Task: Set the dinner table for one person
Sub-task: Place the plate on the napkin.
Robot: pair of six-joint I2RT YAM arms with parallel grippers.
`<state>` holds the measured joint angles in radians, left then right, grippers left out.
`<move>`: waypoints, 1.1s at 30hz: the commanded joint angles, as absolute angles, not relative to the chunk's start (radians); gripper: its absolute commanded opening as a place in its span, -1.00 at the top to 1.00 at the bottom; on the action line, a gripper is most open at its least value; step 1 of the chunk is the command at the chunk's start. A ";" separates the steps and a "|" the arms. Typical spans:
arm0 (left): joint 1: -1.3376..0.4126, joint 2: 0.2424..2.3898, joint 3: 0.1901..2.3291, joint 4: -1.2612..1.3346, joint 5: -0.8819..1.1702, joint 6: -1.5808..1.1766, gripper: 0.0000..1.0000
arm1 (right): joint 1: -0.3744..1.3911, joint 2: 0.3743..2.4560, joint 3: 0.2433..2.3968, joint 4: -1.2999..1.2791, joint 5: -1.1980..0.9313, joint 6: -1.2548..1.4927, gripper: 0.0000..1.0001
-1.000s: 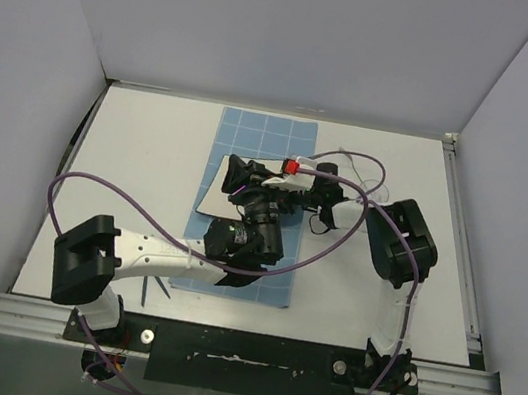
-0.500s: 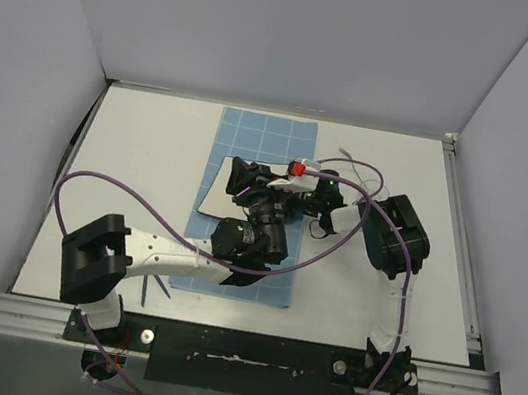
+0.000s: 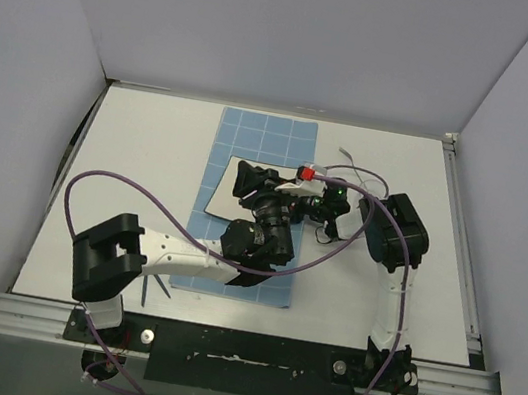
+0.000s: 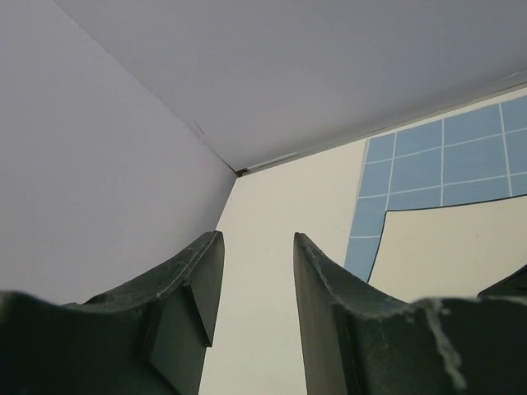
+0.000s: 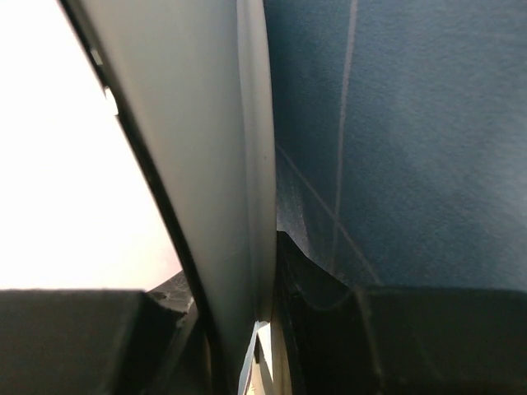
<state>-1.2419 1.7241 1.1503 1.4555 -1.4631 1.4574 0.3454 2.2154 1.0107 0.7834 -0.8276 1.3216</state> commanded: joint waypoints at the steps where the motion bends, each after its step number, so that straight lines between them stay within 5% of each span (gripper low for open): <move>1: -1.236 1.735 1.178 1.511 -1.468 1.453 0.25 | 0.333 2.242 1.002 0.974 -0.887 1.375 1.00; 6: -1.236 1.735 1.174 1.511 -1.468 1.453 0.26 | 0.336 2.276 1.008 1.023 -0.901 1.397 1.00; 10: -1.236 1.737 1.173 1.511 -1.464 1.454 0.26 | 0.336 2.256 1.008 1.012 -0.909 1.366 0.22; 15: -1.236 1.748 1.183 1.511 -1.463 1.454 0.25 | 0.333 2.177 1.026 0.863 -0.919 1.265 -0.10; 33: -1.241 1.722 1.224 1.511 -1.443 1.471 0.27 | 0.331 1.945 1.365 0.046 -0.850 0.892 -0.18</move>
